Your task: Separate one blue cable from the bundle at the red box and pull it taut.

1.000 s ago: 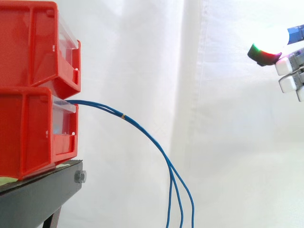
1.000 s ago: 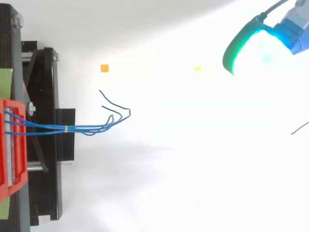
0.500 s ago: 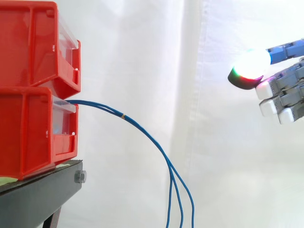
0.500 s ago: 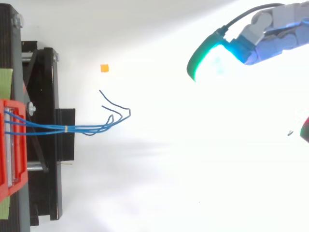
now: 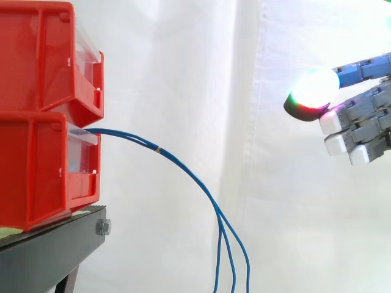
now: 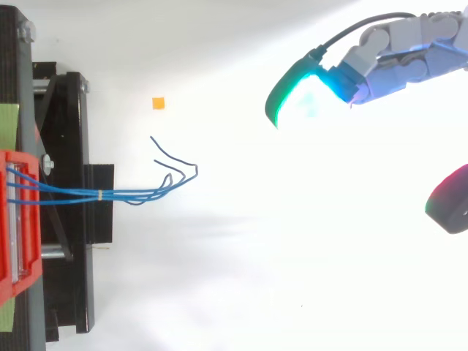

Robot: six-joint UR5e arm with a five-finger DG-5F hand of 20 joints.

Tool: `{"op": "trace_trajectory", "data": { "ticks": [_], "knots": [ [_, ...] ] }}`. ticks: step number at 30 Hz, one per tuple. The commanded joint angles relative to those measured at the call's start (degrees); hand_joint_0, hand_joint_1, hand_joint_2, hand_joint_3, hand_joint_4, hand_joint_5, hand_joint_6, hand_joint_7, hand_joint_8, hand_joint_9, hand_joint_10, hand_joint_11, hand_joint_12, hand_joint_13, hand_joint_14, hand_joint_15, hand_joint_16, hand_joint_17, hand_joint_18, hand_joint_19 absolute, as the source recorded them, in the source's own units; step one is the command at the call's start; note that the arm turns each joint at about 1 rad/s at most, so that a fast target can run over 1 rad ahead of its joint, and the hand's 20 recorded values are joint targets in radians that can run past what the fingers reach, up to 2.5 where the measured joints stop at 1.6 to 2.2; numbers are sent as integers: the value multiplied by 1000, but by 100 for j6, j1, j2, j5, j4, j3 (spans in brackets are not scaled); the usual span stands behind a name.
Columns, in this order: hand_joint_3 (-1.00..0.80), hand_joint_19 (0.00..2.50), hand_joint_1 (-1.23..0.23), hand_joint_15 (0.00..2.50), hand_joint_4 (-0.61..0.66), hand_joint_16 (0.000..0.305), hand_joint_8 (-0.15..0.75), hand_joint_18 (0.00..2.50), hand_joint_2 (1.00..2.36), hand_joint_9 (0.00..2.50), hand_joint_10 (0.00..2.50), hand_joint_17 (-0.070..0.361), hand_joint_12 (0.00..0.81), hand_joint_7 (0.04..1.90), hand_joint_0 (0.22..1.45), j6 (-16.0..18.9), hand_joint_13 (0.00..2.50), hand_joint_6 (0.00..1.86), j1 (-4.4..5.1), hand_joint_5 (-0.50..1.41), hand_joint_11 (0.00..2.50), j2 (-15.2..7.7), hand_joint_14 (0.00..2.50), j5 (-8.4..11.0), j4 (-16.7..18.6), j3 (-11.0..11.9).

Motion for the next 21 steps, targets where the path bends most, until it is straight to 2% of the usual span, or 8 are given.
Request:
{"op": "trace_trajectory", "data": {
  "ticks": [1,9,14,15,19,21],
  "knots": [
    [-500,486,-596,283,150,38,234,377,1000,636,6,85,314,775,521,4,541,502,14,-181,192,-71,10,32,34,0],
    [-500,478,-596,288,147,37,233,365,1000,627,6,84,314,774,521,-13,533,502,85,-181,192,-124,10,84,184,0],
    [-500,479,-595,278,152,37,235,365,1000,634,5,84,315,773,520,-224,532,502,120,-180,186,-142,10,234,333,0],
    [-500,478,-595,281,152,37,235,365,1000,634,6,84,315,773,520,-418,531,502,129,-180,186,-282,10,260,544,0],
    [-500,477,-595,288,154,37,235,362,1000,631,5,84,315,774,520,-418,528,502,129,-180,185,-484,10,260,729,44],
    [-500,476,-596,284,153,37,236,362,1000,632,6,84,314,773,521,-382,528,502,120,-180,185,-643,10,287,773,184]
  ]
}}
